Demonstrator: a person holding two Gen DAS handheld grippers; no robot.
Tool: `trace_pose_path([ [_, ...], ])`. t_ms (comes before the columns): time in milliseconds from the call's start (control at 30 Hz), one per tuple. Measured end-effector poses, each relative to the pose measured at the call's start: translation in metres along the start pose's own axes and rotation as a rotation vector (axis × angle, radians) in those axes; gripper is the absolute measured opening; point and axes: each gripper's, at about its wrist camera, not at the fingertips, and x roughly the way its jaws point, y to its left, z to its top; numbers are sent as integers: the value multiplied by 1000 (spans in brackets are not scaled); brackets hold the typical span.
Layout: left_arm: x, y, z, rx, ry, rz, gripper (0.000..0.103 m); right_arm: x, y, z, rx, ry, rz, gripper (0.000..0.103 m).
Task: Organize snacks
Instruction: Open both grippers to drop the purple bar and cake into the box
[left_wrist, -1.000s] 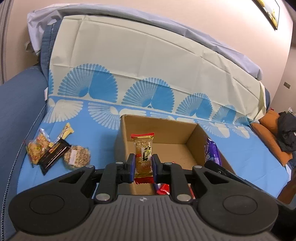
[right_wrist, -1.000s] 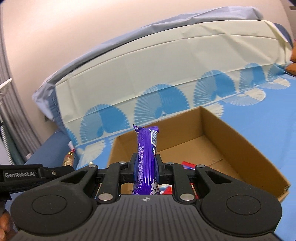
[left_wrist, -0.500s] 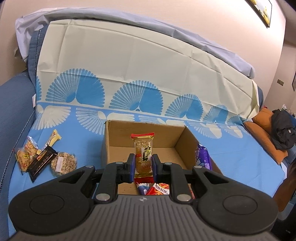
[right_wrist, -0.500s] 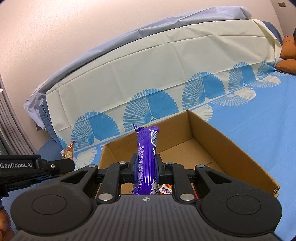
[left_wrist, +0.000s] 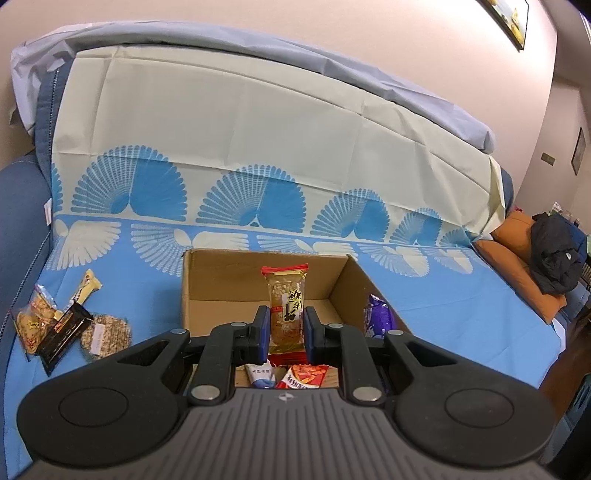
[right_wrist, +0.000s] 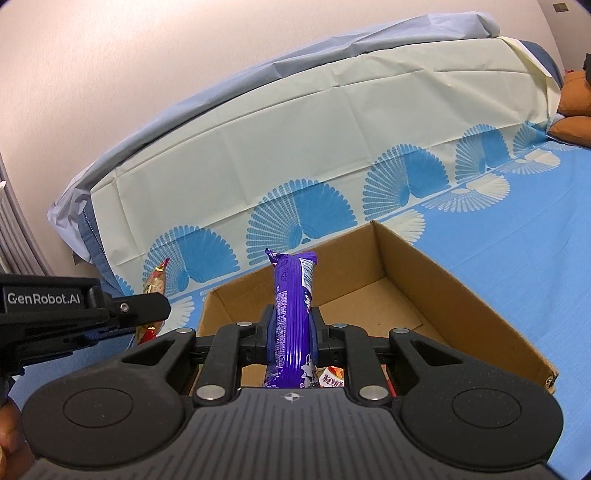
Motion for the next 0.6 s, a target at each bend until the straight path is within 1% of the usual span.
trace_pose_path([
  [233,3,-10,4,14,-4,-24,20,-1,-2,0,4,-4,-4,18],
  [400,1,-21,5,44,-3,-64,20,-1,-3,-1,5,-5,-12,21],
  [467,-1,-25,4,57,-3,-77,22,-1,-4,0,7,-4,-20,21],
  [500,-1,-26,3,58,1,-83,22,0,-5,-1,9,0,-24,25],
  [533,-2,-26,2,60,6,-83,22,1,-6,-1,11,8,-23,32],
  [600,-4,-26,0,60,16,-76,23,2,-8,-3,14,17,-30,38],
])
